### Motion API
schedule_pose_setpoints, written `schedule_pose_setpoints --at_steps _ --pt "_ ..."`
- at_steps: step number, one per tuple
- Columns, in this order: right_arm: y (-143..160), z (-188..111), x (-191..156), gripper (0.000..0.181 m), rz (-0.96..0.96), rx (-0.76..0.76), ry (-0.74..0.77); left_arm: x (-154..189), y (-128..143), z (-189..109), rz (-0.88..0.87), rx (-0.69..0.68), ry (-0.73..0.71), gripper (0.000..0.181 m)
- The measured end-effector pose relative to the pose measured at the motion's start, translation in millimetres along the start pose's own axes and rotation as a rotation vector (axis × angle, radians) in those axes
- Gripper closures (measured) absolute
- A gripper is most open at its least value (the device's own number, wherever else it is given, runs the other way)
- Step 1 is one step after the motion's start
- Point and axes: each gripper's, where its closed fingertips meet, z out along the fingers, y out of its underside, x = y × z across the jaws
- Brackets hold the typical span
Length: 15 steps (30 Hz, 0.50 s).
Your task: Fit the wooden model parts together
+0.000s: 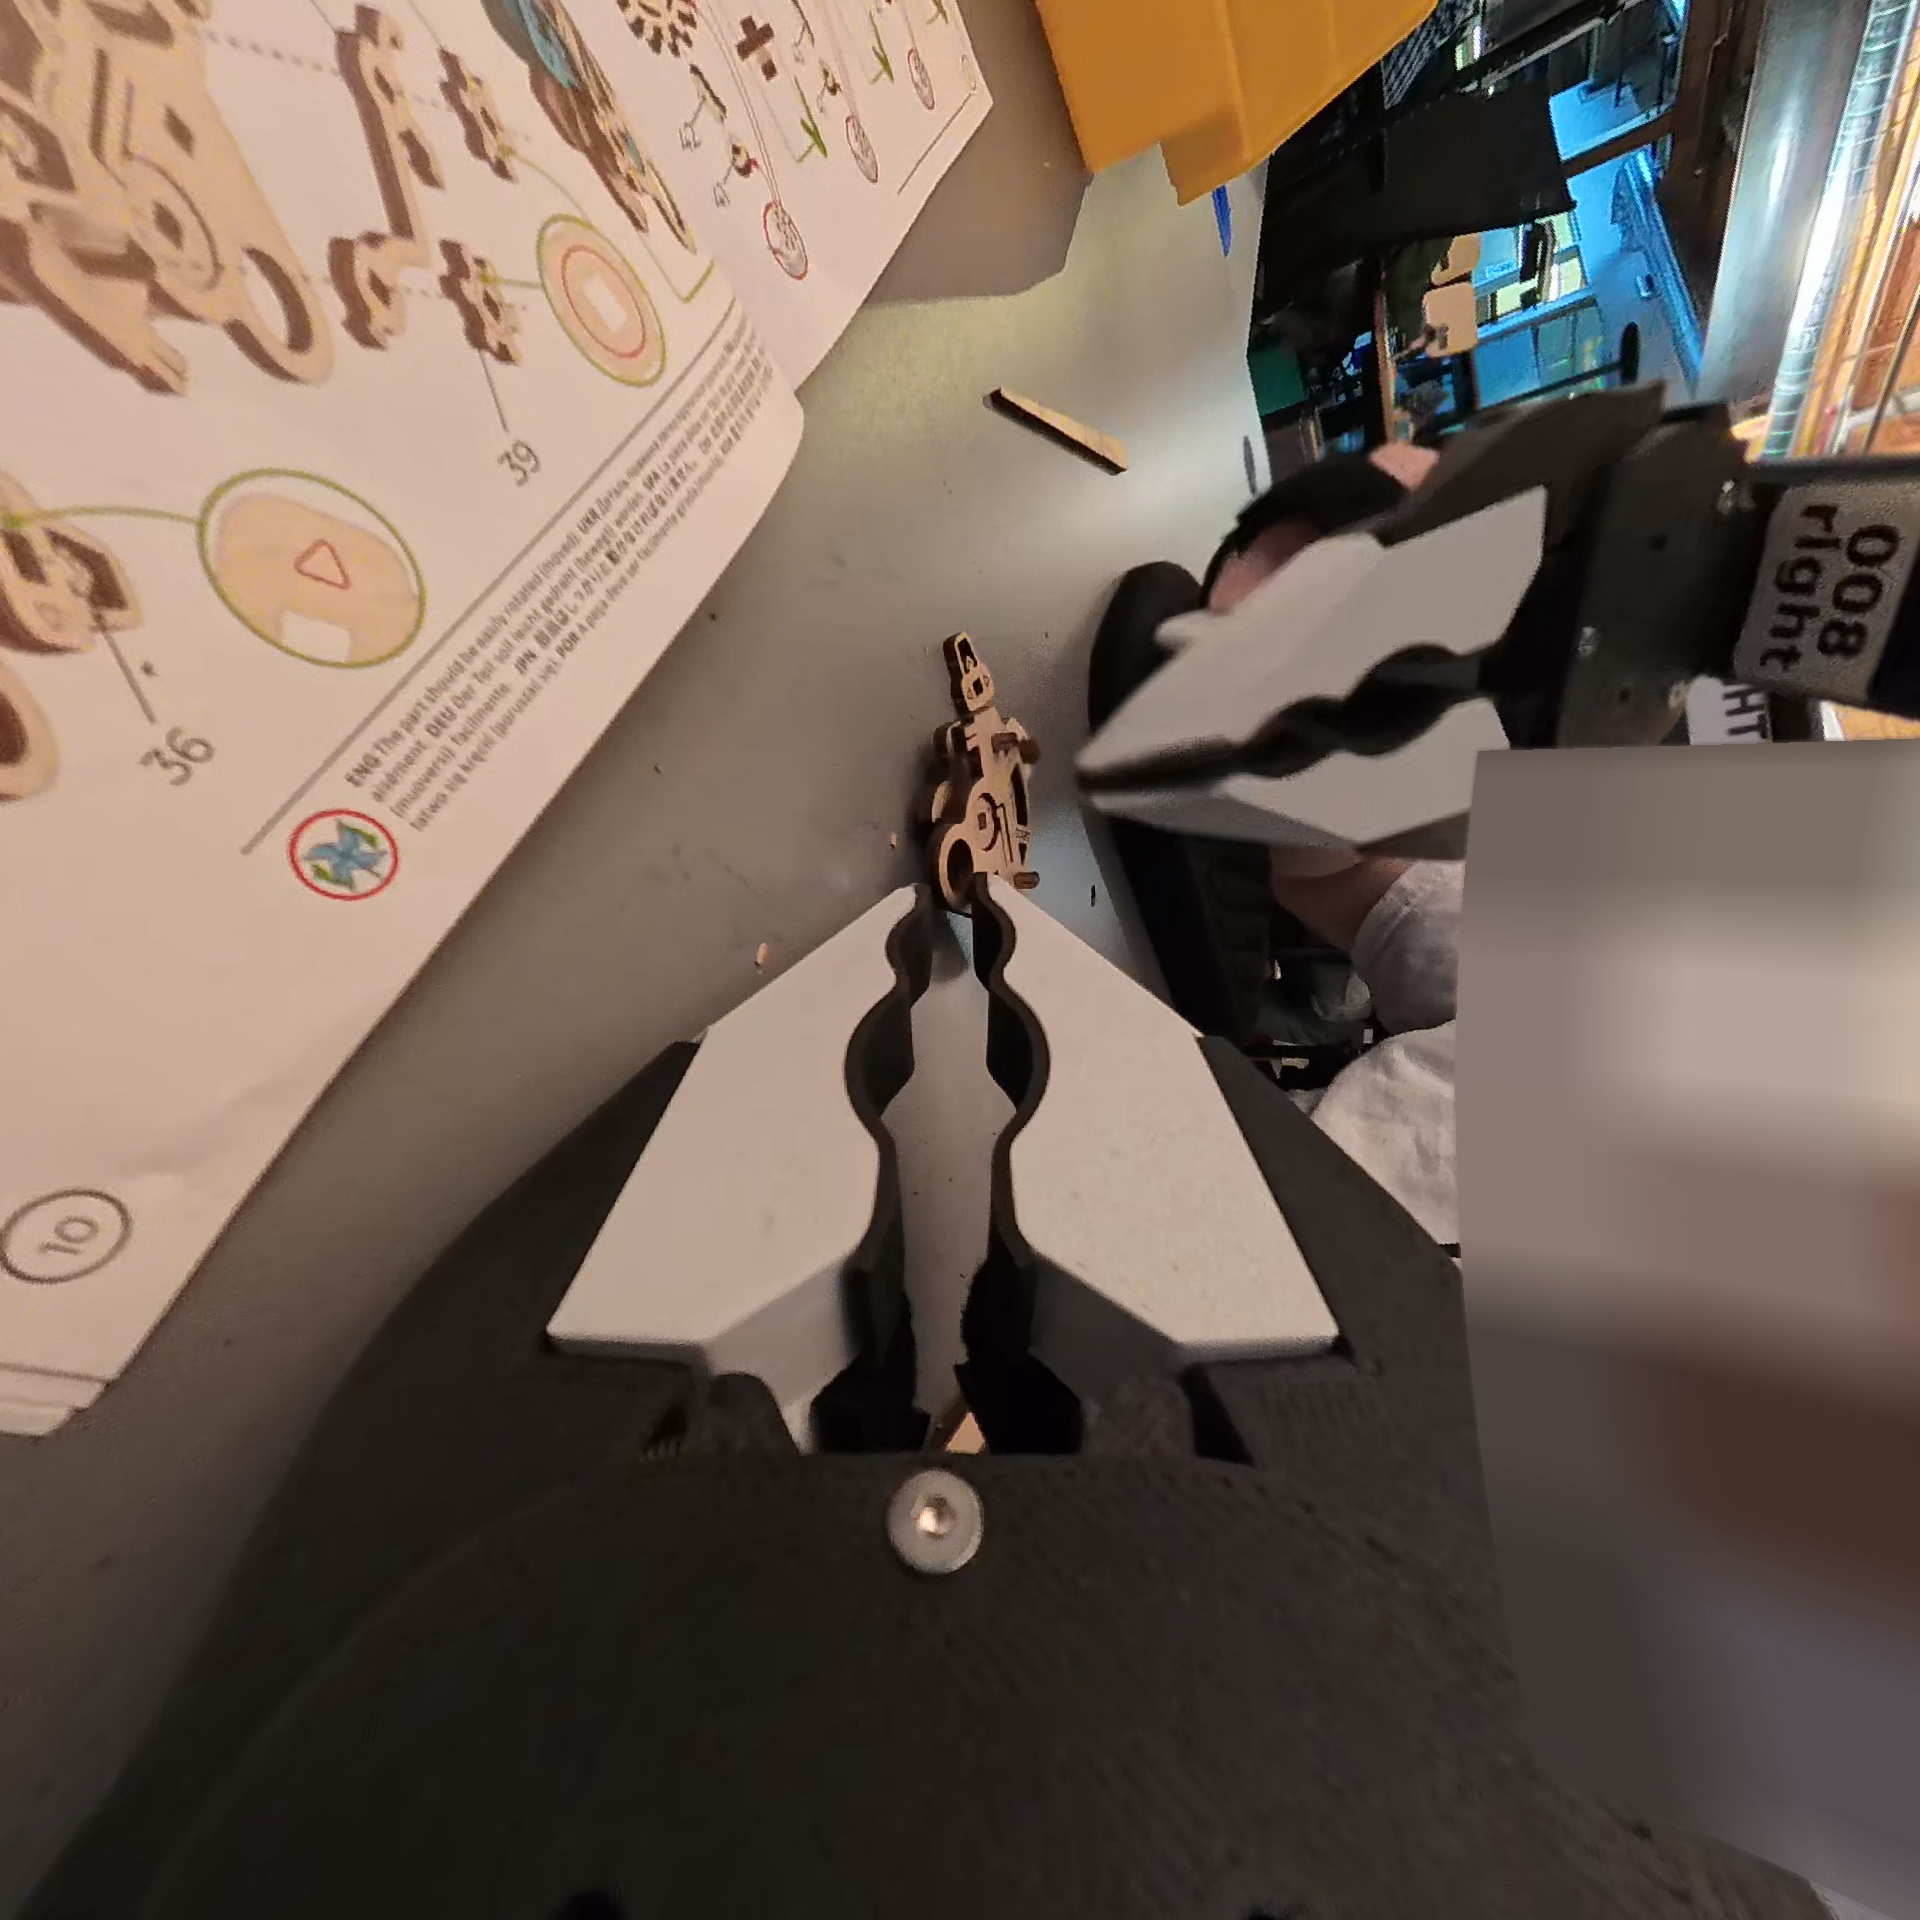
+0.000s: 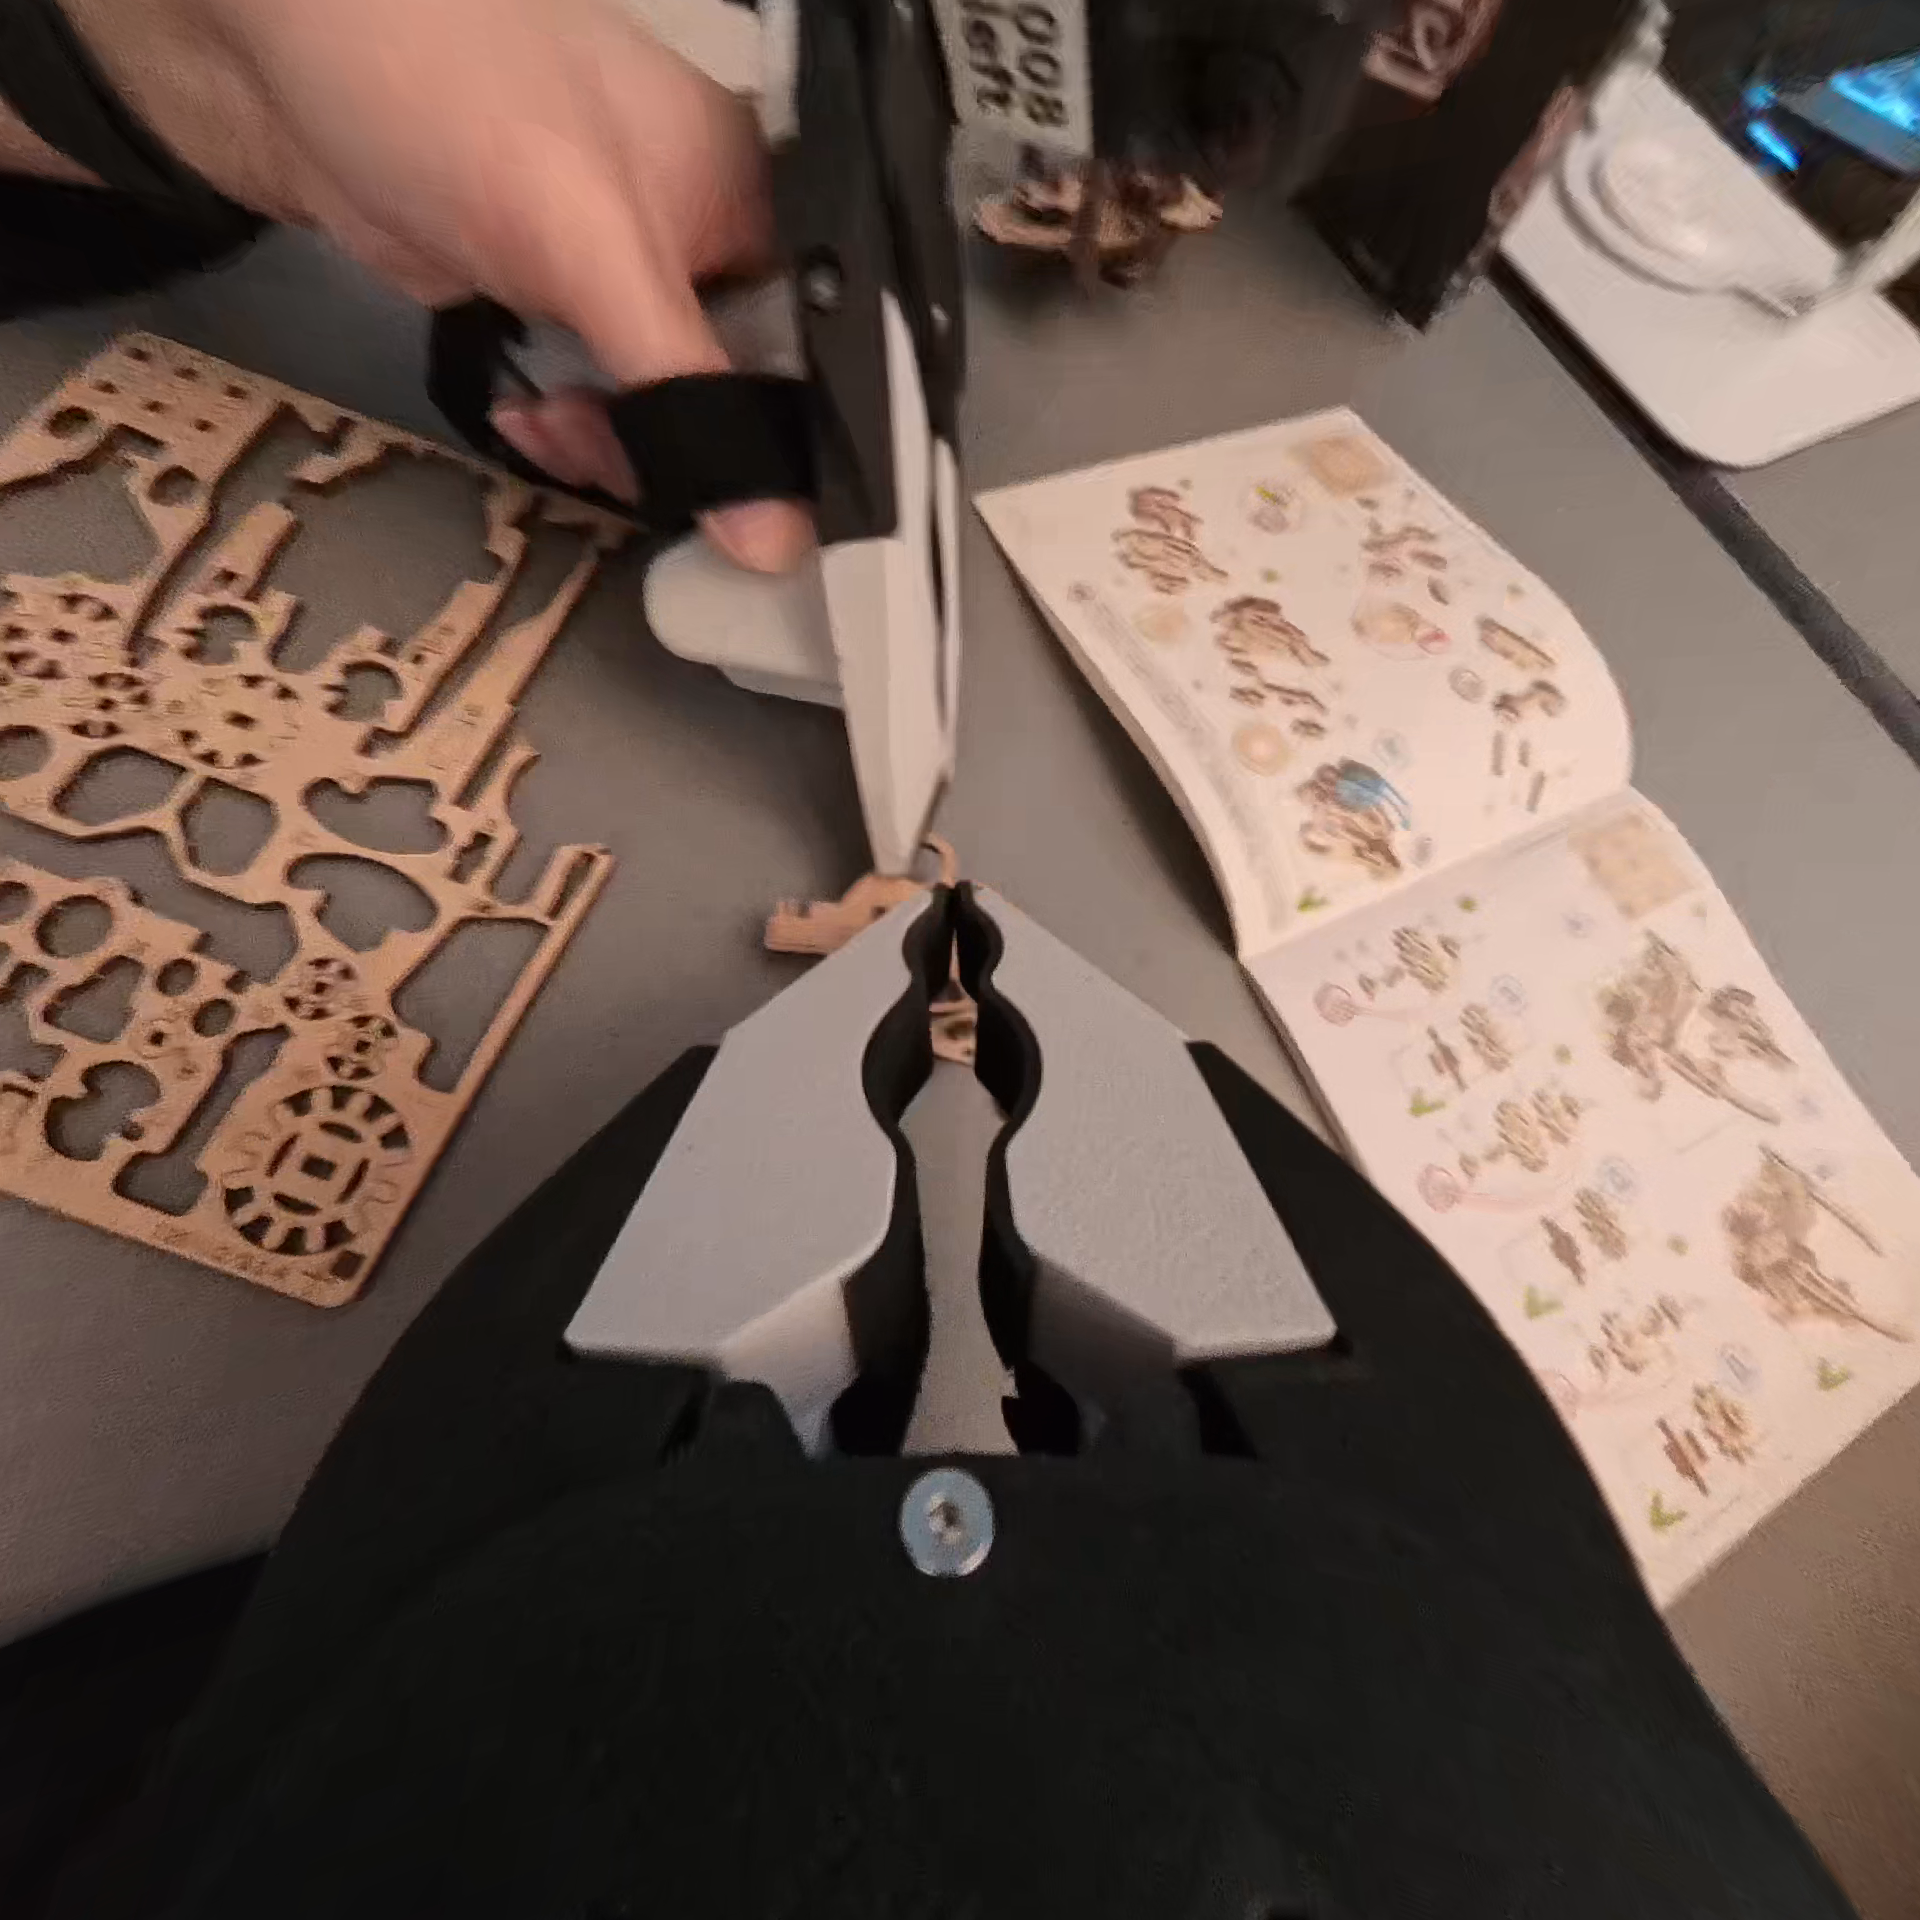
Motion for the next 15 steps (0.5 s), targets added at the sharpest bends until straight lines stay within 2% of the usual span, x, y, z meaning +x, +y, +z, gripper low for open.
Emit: schedule_pose_setpoints --at_steps 2,4,5,6,7,8,9,11,13,15 --pt "19 13 -2 0.18 0.001 -0.078 -0.004 0 0 0 -0.001 0.0 0.0 0.176" --pt "12 5 0 0.181 0.024 -0.074 -0.006 0 0 0 0.001 -0.002 0.001 0.176" --pt "-1 0 0 0.181 0.017 -0.006 0.012 0 1 0 0.002 -0.002 0.0 0.176" --pt "0 0 0 0.181 0.007 -0.006 0.02 0 1 0 0.002 -0.002 0.001 0.176" --pt "22 9 1 0.181 0.008 -0.115 0.015 0 0 0 0.0 -0.001 0.001 0.176" --pt "14 7 2 0.181 0.055 -0.054 0.002 0 -1 -1 -0.002 0.006 -0.002 0.176" --pt "13 3 0 0.181 0.07 -0.07 -0.025 0 -1 -1 -0.002 0.003 0.001 0.176" --pt "-5 -6 3 0.181 0.014 0.026 0.041 0 0 -1 0.0 0.001 0.0 0.176" --pt "20 7 1 0.178 0.046 -0.087 0.005 0 0 -1 -0.001 0.001 -0.001 0.176" --pt "7 -3 5 0.181 0.08 -0.033 0.005 -1 0 -1 -0.004 0.002 0.003 0.176"
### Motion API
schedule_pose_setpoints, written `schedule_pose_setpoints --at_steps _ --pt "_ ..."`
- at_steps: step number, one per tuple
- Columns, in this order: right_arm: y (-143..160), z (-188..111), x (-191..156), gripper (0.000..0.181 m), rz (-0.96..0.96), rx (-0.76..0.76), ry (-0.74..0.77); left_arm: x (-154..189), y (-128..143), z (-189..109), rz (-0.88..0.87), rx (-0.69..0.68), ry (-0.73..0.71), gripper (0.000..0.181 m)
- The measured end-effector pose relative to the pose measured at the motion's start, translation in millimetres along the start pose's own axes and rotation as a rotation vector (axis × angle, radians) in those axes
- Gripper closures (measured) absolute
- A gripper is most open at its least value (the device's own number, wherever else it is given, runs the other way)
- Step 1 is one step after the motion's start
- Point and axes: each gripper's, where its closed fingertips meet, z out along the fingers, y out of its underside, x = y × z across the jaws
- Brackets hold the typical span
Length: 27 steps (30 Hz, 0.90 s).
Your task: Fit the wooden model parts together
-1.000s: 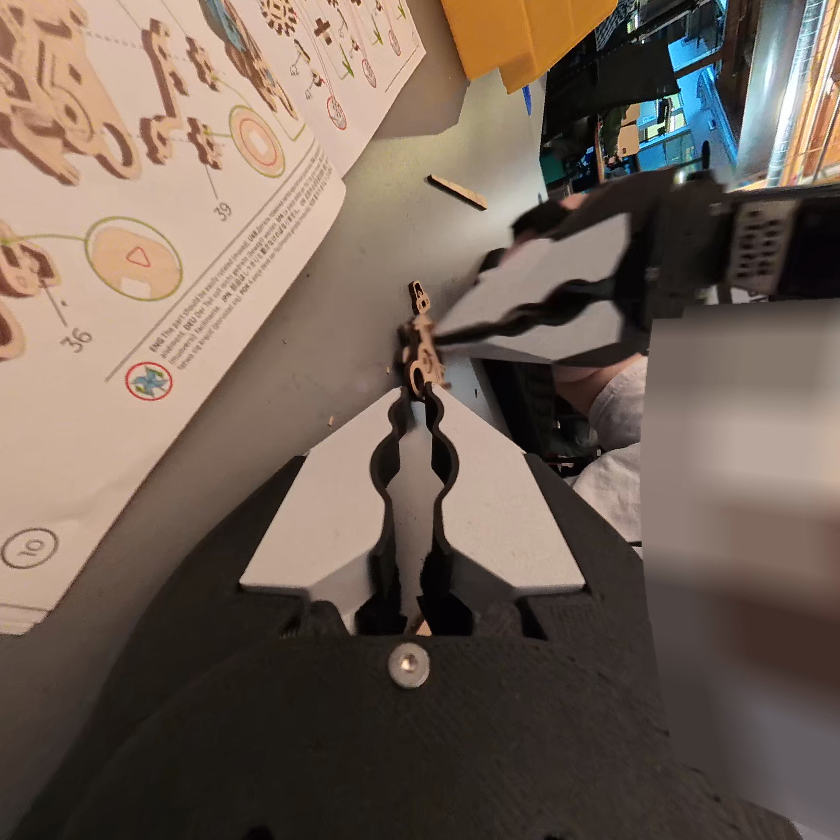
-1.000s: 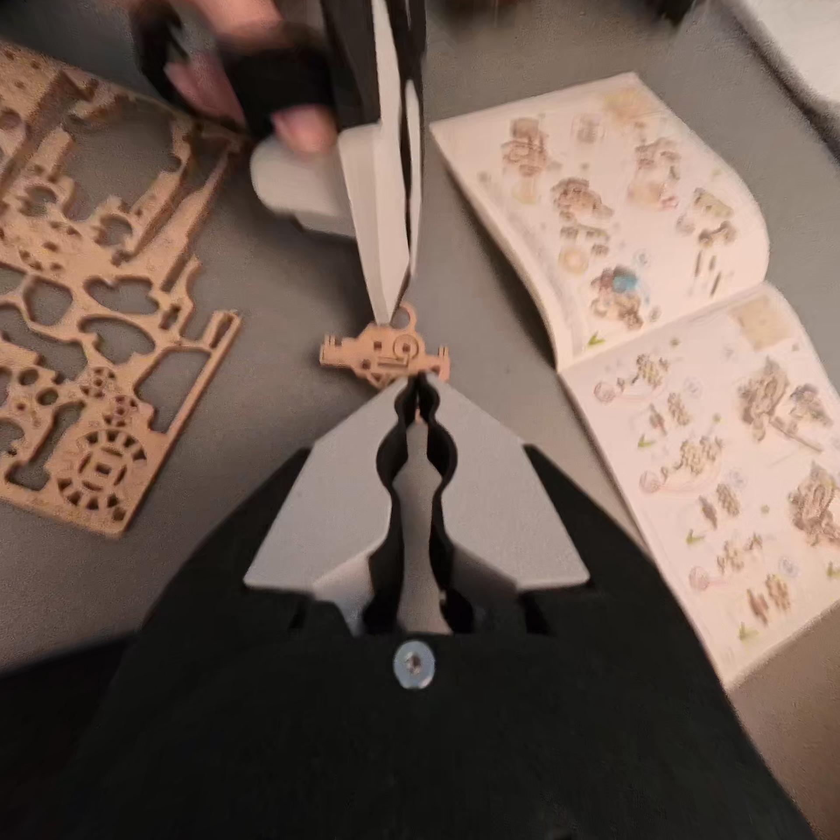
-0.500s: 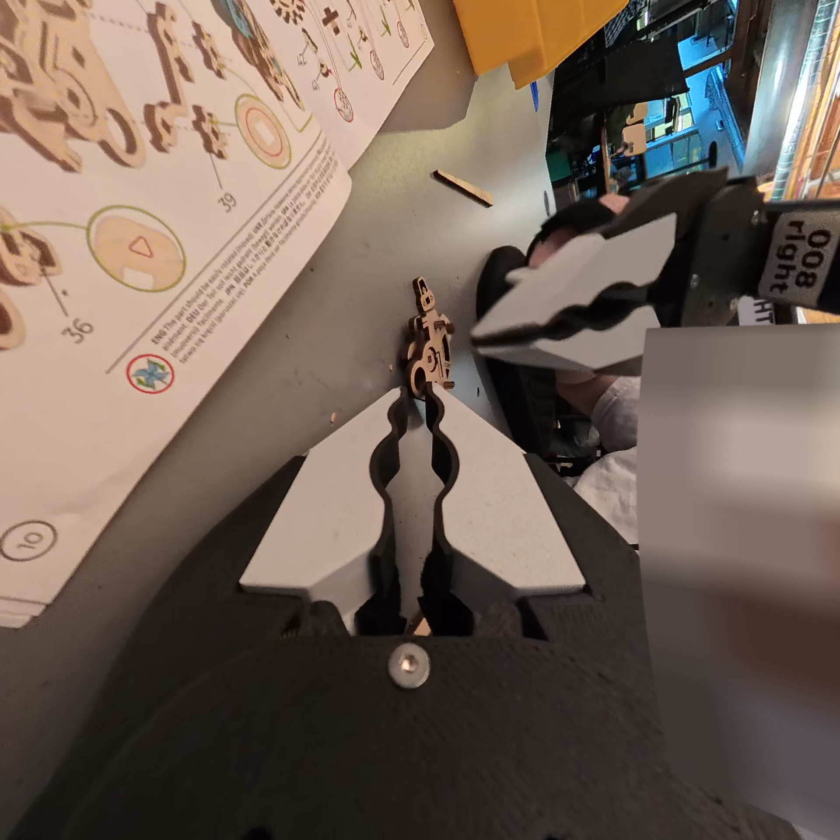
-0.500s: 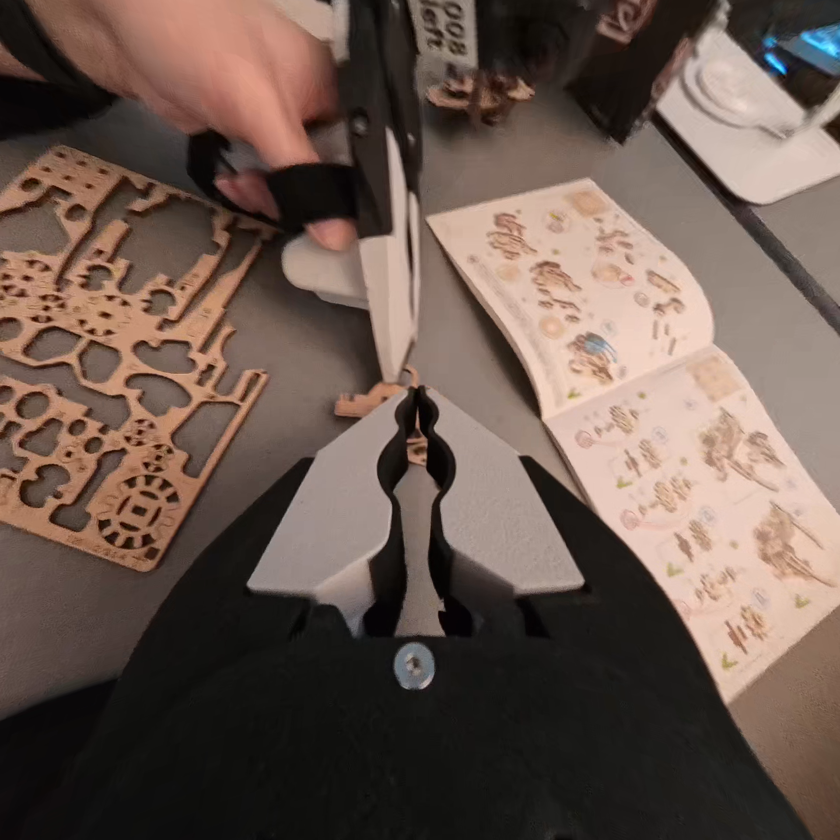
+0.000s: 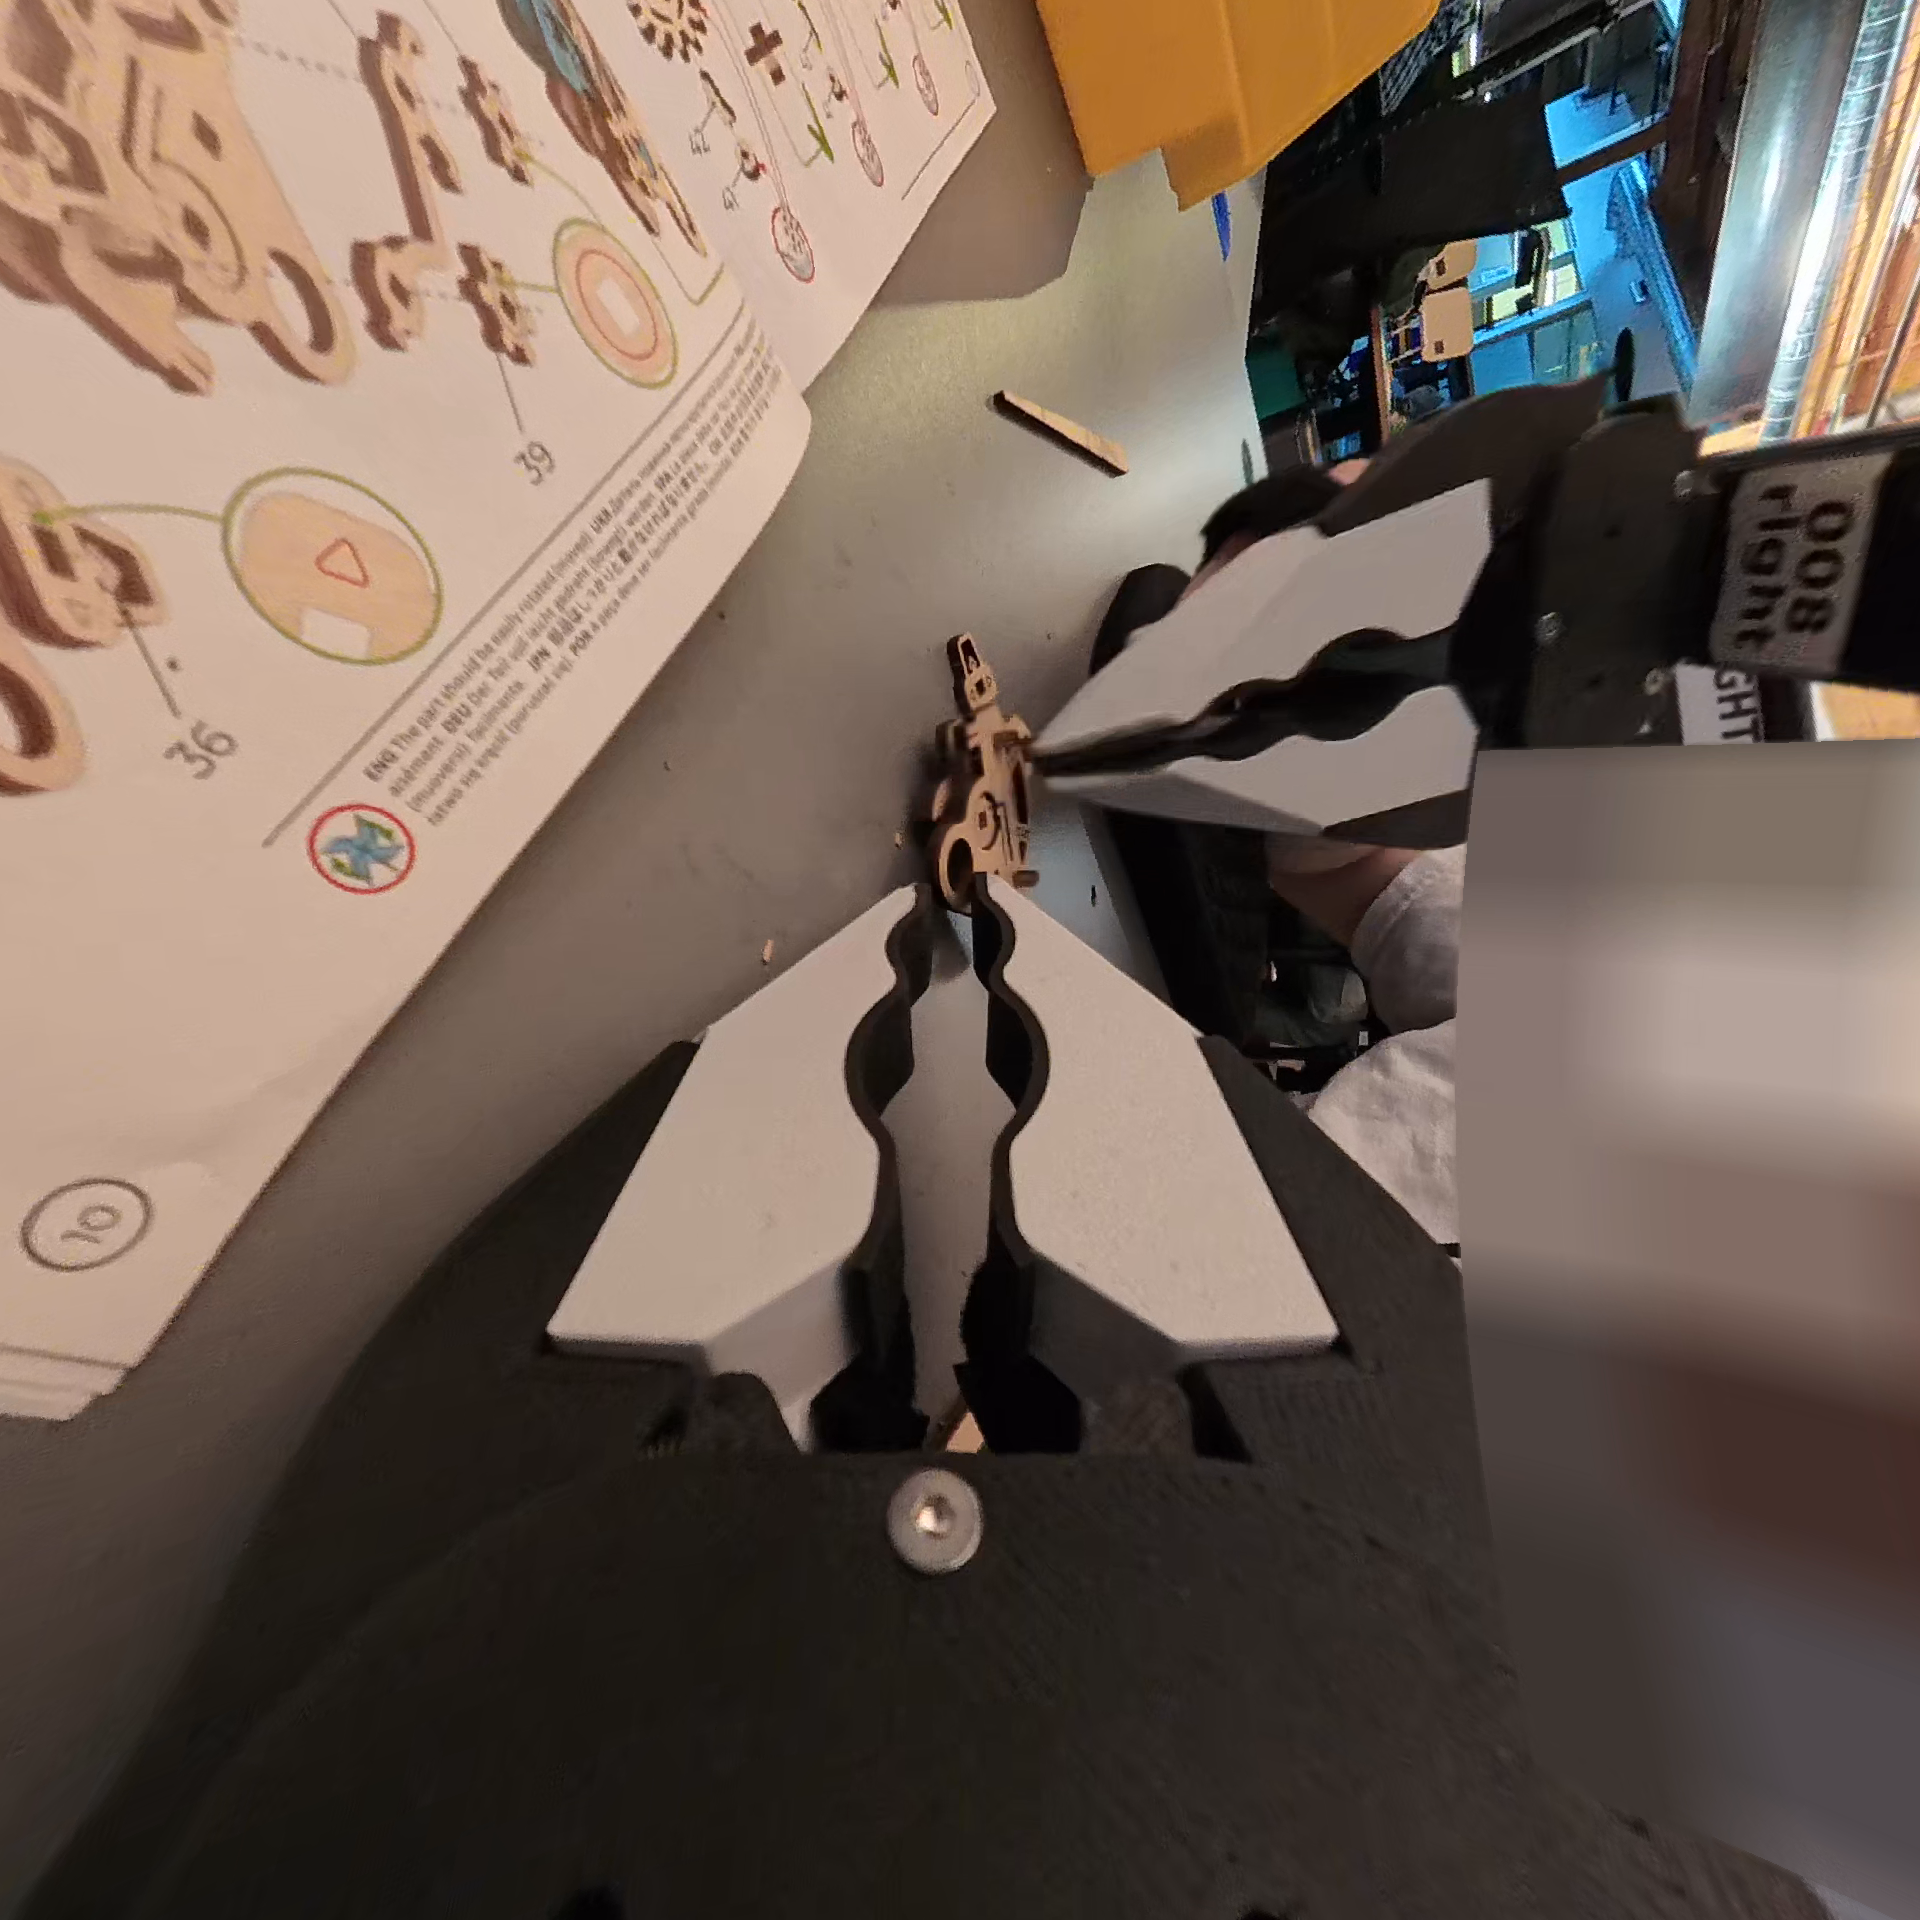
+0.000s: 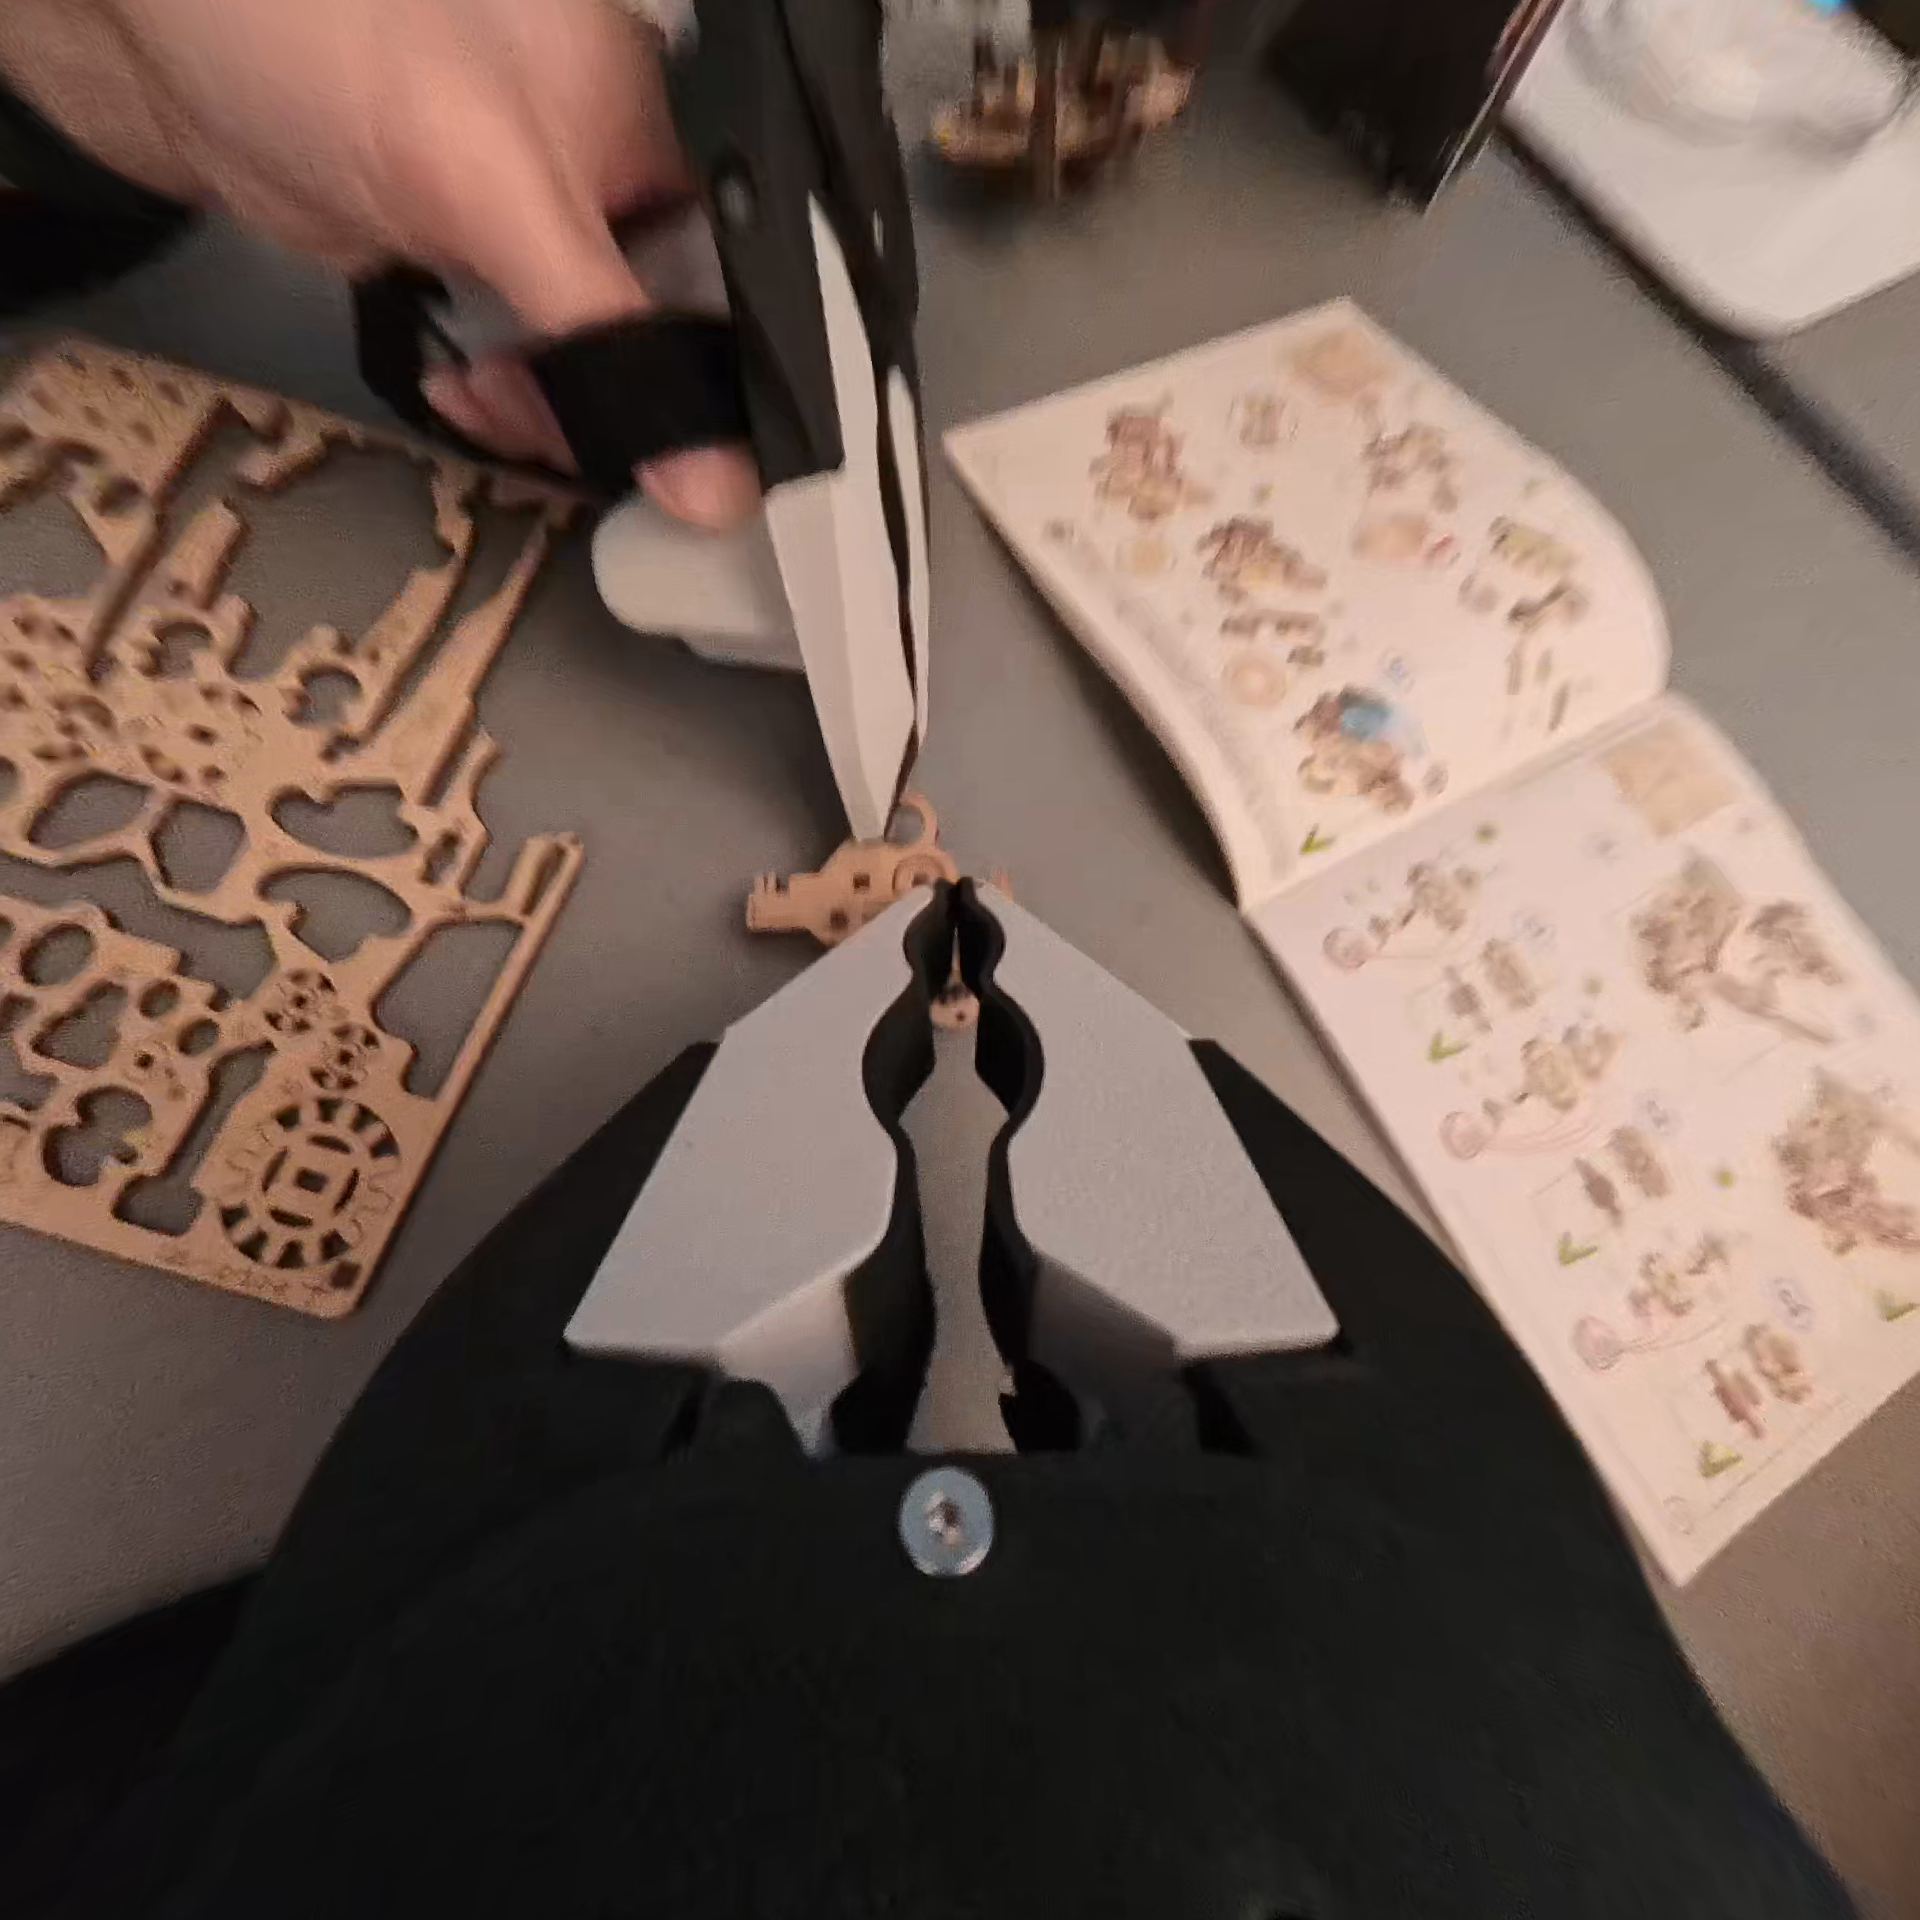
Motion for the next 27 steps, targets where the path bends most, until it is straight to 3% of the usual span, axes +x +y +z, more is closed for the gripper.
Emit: schedule_pose_setpoints --at_steps 1,4,7,9,13,16,18,20,24,27 --pt "-13 -6 0 0.181 -0.012 0.077 0.018 0 0 0 0.001 0.001 -0.001 0.176" --pt "8 9 -1 0.181 0.016 -0.017 -0.004 0 -1 0 0.002 0.001 -0.005 0.176" --pt "-13 -3 -1 0.181 0.019 0.083 0.006 0 0 0 0.0 0.0 -0.003 0.176" --pt "7 8 -2 0.181 0.021 -0.019 -0.017 0 0 0 0.0 -0.002 -0.004 0.176" --pt "-23 -11 -10 0.181 -0.099 0.102 0.021 0 0 0 0.001 -0.003 -0.002 0.176" --pt "-4 3 -17 0.181 -0.065 0.03 -0.057 1 1 1 -0.001 -0.006 0.002 0.176" --pt "-17 -3 -15 0.181 -0.089 0.091 -0.031 1 1 1 0.002 -0.007 0.001 0.176" --pt "7 9 -16 0.181 -0.055 -0.028 -0.07 1 1 1 0.0 -0.007 0.002 0.176" --pt "-12 -4 -15 0.181 -0.028 0.084 -0.083 1 2 1 0.0 -0.01 0.003 0.176" --pt "5 4 -13 0.181 -0.016 -0.027 -0.09 0 0 0 -0.001 -0.001 -0.001 0.176"
